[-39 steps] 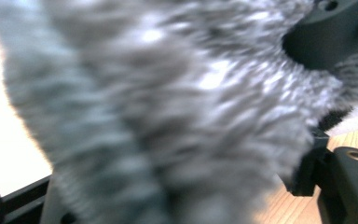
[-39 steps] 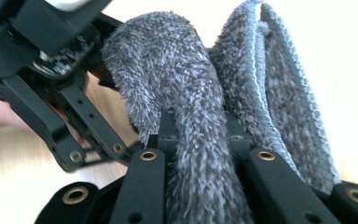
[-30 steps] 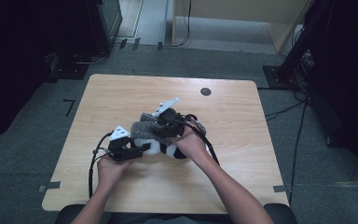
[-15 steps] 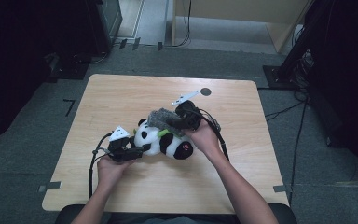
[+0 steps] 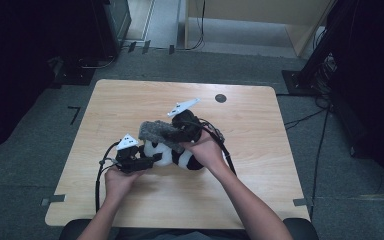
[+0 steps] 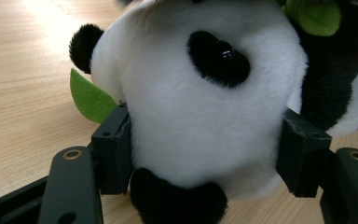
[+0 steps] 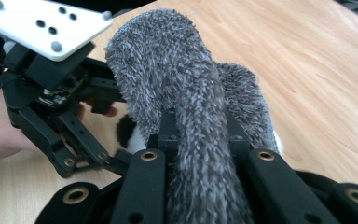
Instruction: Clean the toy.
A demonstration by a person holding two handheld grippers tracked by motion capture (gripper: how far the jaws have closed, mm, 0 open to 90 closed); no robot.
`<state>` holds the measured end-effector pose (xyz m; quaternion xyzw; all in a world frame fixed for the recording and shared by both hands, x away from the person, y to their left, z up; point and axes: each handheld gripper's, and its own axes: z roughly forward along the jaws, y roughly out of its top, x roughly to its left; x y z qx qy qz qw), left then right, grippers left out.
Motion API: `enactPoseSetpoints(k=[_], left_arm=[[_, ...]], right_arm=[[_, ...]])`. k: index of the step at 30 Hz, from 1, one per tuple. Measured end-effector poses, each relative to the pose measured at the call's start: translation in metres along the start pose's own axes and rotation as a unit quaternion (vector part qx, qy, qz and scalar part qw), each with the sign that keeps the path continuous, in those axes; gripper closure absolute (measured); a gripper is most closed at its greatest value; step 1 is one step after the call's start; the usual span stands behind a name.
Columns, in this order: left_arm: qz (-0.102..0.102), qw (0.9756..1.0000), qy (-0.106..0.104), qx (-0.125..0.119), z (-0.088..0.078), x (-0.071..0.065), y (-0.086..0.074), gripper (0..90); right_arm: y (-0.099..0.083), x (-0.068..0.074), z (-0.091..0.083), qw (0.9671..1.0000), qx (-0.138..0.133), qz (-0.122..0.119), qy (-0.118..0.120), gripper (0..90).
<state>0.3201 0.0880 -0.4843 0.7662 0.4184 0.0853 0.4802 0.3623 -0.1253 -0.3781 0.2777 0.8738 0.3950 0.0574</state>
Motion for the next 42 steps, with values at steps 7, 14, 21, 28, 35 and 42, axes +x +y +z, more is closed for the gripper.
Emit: enactPoseSetpoints(k=[7,14,21,28,35,42], left_arm=[[-0.012,0.9999,0.005,0.006,0.000,-0.002,0.004,32.2],[-0.005,0.9999,0.010,0.008,0.001,-0.004,0.003,33.6],[-0.002,0.9999,0.013,0.010,0.001,-0.005,0.002,34.7],[-0.003,0.9999,0.008,0.011,0.001,-0.003,0.002,34.7],[0.001,0.9999,0.008,0.010,0.001,-0.003,0.001,34.7],[-0.003,1.0000,0.006,0.007,0.001,-0.003,0.000,34.6]], right_arm=[[0.001,0.014,0.031,0.9992,0.033,-0.020,0.005,70.4],[-0.003,0.011,0.032,0.9990,0.038,-0.025,0.002,75.3],[-0.005,0.000,0.025,0.9993,0.037,-0.004,0.011,76.7],[-0.015,-0.024,0.012,0.9995,0.022,0.021,-0.004,76.9],[-0.031,-0.055,0.002,0.9976,0.017,0.063,-0.026,77.1],[-0.036,-0.068,-0.005,0.9966,0.009,0.067,-0.047,77.1]])
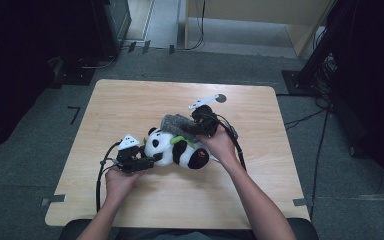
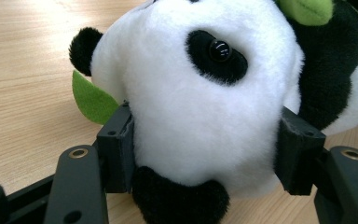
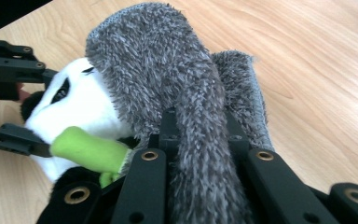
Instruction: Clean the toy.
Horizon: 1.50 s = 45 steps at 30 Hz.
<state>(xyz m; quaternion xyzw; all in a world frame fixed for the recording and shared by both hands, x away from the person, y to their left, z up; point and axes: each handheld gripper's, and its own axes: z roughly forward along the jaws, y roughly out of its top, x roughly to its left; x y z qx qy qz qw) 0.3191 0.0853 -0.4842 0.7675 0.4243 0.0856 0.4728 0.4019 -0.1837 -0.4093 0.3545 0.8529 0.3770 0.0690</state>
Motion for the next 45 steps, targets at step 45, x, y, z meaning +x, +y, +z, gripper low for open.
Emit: enactPoseSetpoints(k=[45], left_arm=[[0.005,0.9987,-0.043,-0.027,0.000,0.011,-0.001,10.7]], right_arm=[[-0.018,0.040,-0.026,0.9986,-0.029,-0.025,0.036,77.0]])
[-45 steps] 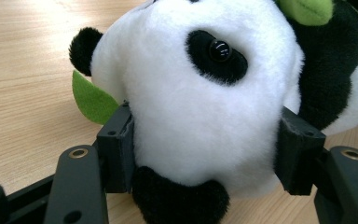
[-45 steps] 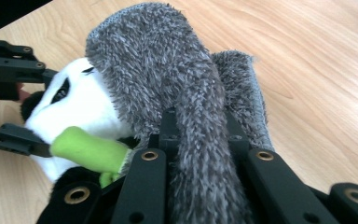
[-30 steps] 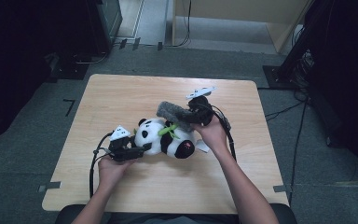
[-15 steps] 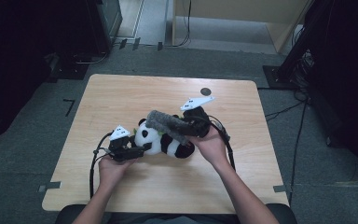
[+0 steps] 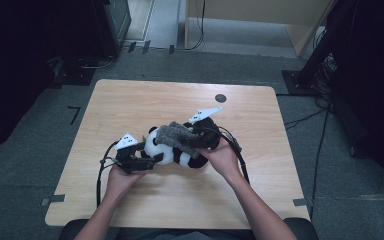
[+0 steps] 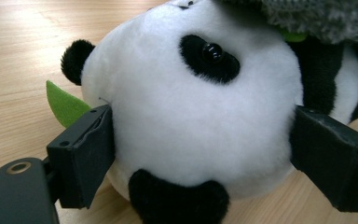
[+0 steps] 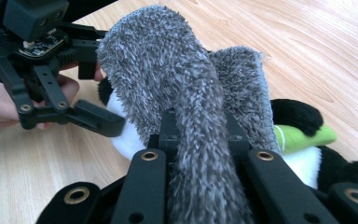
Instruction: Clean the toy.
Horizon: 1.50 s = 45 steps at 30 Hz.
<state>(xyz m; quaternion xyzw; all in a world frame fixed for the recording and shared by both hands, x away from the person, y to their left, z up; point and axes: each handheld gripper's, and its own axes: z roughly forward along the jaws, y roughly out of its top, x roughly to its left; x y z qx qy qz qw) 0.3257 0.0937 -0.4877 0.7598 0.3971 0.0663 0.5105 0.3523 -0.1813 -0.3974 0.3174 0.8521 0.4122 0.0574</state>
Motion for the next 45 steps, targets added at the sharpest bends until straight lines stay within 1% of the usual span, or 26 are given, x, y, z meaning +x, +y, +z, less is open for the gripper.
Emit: enactPoseSetpoints(k=[2,3,5,6,8,11,13,14,15,16,19,22,24,25,26,27,30,32,34,36,38,40,42,43,44,45], left_arm=[[0.010,0.9999,-0.010,-0.001,-0.001,0.004,-0.001,10.2],[0.022,0.9996,-0.014,0.002,-0.002,0.005,-0.002,10.2],[0.042,0.9990,-0.012,0.003,-0.003,0.006,-0.003,10.0],[0.046,0.9989,-0.011,0.003,-0.003,0.005,-0.003,10.0],[0.049,0.9987,-0.013,0.004,-0.002,0.006,-0.003,10.0],[0.046,0.9988,-0.017,-0.001,0.000,0.008,-0.004,9.9],[0.045,0.9988,-0.020,-0.004,0.001,0.010,-0.004,10.0],[0.045,0.9988,-0.021,0.004,0.003,0.010,-0.003,9.8],[0.058,0.9981,-0.016,0.013,0.005,0.009,-0.001,8.4],[0.064,0.9977,-0.014,0.015,0.006,0.009,-0.001,8.0],[0.064,0.9978,-0.011,0.013,0.010,0.009,0.000,7.1],[0.068,0.9976,-0.002,0.015,0.014,0.010,0.001,7.2],[0.073,0.9972,0.010,0.010,0.015,0.008,0.002,13.3],[0.071,0.9974,0.014,0.009,0.015,0.008,0.002,15.7],[0.070,0.9974,0.017,0.008,0.015,0.007,0.002,21.8],[0.069,0.9974,0.019,0.010,0.014,0.007,0.003,25.9],[0.063,0.9977,0.023,0.013,0.012,0.007,0.005,37.9],[0.059,0.9979,0.023,0.014,0.011,0.005,0.007,41.0],[0.057,0.9979,0.026,0.015,0.010,0.003,0.009,42.0],[0.057,0.9978,0.031,0.013,0.010,0.001,0.010,42.4],[0.047,0.9983,0.034,0.011,0.009,-0.002,0.012,42.6],[0.040,0.9985,0.037,0.010,0.008,-0.005,0.013,42.9],[0.037,0.9985,0.040,0.012,0.008,-0.006,0.013,42.9],[0.035,0.9985,0.040,0.013,0.008,-0.006,0.013,42.9],[0.027,0.9988,0.039,0.013,0.007,-0.007,0.013,43.0],[0.024,0.9988,0.040,0.013,0.007,-0.007,0.013,43.0]], right_arm=[[0.001,-0.004,0.000,1.0000,0.000,0.003,0.005,76.9],[0.002,-0.006,0.000,1.0000,0.001,0.004,0.004,76.9],[0.003,-0.009,0.000,1.0000,0.002,0.007,0.006,76.9],[0.004,-0.011,0.000,0.9999,0.002,0.009,0.005,76.9],[0.006,-0.014,0.001,0.9999,0.002,0.012,0.005,76.8],[0.008,-0.018,0.002,0.9999,0.001,0.013,0.005,76.8],[0.009,-0.022,0.003,0.9997,0.001,0.021,0.009,76.7],[0.010,-0.023,0.003,0.9997,0.000,0.023,0.011,76.7],[0.010,-0.025,0.003,0.9996,-0.001,0.025,0.011,76.6],[0.011,-0.028,0.003,0.9996,-0.001,0.028,0.010,76.5],[0.012,-0.033,0.005,0.9993,-0.003,0.037,0.010,76.5],[0.015,-0.037,0.007,0.9992,-0.004,0.040,0.004,76.4],[0.017,-0.039,0.009,0.9990,-0.005,0.043,-0.004,76.4],[0.017,-0.040,0.009,0.9989,-0.008,0.045,-0.009,76.4],[0.018,-0.040,0.010,0.9989,-0.010,0.045,-0.012,76.5],[0.018,-0.039,0.011,0.9988,-0.009,0.047,-0.012,76.6],[0.020,-0.035,0.010,0.9989,-0.009,0.044,-0.016,76.7],[0.024,-0.029,0.007,0.9991,-0.010,0.037,-0.019,76.7],[0.029,-0.022,0.002,0.9992,-0.019,0.030,-0.017,76.7],[0.034,-0.012,-0.001,0.9994,-0.028,0.018,-0.012,76.7],[0.039,0.000,-0.002,0.9995,-0.030,0.003,-0.008,76.7],[0.042,0.010,0.001,0.9996,-0.029,-0.007,-0.004,76.6],[0.042,0.017,0.007,0.9997,-0.024,-0.009,-0.001,76.6],[0.040,0.021,0.012,0.9997,-0.021,-0.012,0.000,76.6],[0.039,0.023,0.016,0.9998,-0.017,-0.014,0.000,76.6],[0.037,0.025,0.022,0.9998,-0.011,-0.015,-0.001,76.6]])
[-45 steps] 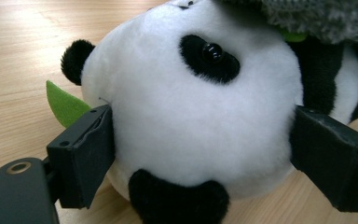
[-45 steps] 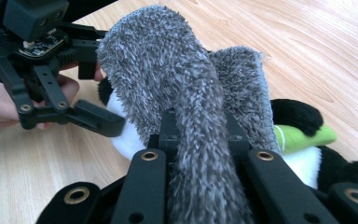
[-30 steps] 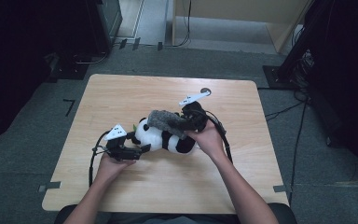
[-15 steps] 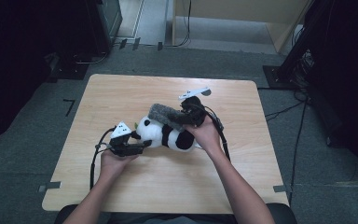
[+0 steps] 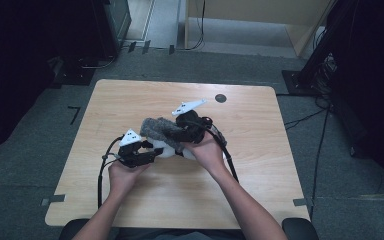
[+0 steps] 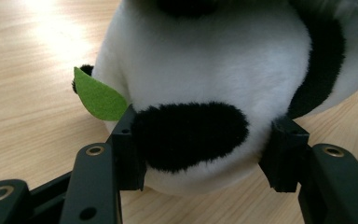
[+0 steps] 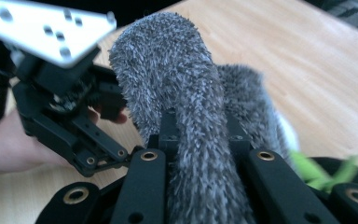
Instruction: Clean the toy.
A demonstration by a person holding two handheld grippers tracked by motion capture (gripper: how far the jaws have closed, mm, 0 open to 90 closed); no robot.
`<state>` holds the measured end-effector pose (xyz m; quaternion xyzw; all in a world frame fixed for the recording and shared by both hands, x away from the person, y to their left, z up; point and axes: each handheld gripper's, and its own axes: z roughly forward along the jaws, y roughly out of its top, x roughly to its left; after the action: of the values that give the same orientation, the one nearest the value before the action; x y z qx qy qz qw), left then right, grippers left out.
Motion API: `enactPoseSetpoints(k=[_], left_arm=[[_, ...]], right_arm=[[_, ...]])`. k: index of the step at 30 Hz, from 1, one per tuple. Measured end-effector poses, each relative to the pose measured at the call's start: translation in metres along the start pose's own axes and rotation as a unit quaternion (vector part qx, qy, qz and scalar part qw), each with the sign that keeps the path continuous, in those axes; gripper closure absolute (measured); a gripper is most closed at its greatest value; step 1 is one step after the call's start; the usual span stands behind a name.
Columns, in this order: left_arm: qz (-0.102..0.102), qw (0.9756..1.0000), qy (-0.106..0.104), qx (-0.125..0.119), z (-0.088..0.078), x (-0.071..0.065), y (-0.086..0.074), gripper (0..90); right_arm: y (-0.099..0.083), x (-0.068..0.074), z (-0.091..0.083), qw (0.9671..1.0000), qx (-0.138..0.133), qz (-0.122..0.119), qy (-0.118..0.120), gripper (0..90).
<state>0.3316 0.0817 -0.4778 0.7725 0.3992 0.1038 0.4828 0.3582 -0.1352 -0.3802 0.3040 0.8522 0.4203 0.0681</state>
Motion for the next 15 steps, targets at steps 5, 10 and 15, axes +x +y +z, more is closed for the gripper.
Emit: enactPoseSetpoints(k=[5,10,15], left_arm=[[-0.015,0.9999,-0.003,0.006,0.000,0.003,-0.001,43.5],[-0.016,0.9998,-0.005,0.008,0.000,0.002,0.000,44.5],[-0.017,0.9998,-0.007,0.011,0.000,0.004,-0.001,45.3]], right_arm=[[-0.012,0.002,0.016,0.9998,0.010,-0.012,-0.009,76.8],[-0.019,-0.005,0.014,0.9999,0.006,-0.011,-0.007,76.9],[-0.026,-0.006,0.006,0.9993,0.016,-0.025,-0.023,77.3]])
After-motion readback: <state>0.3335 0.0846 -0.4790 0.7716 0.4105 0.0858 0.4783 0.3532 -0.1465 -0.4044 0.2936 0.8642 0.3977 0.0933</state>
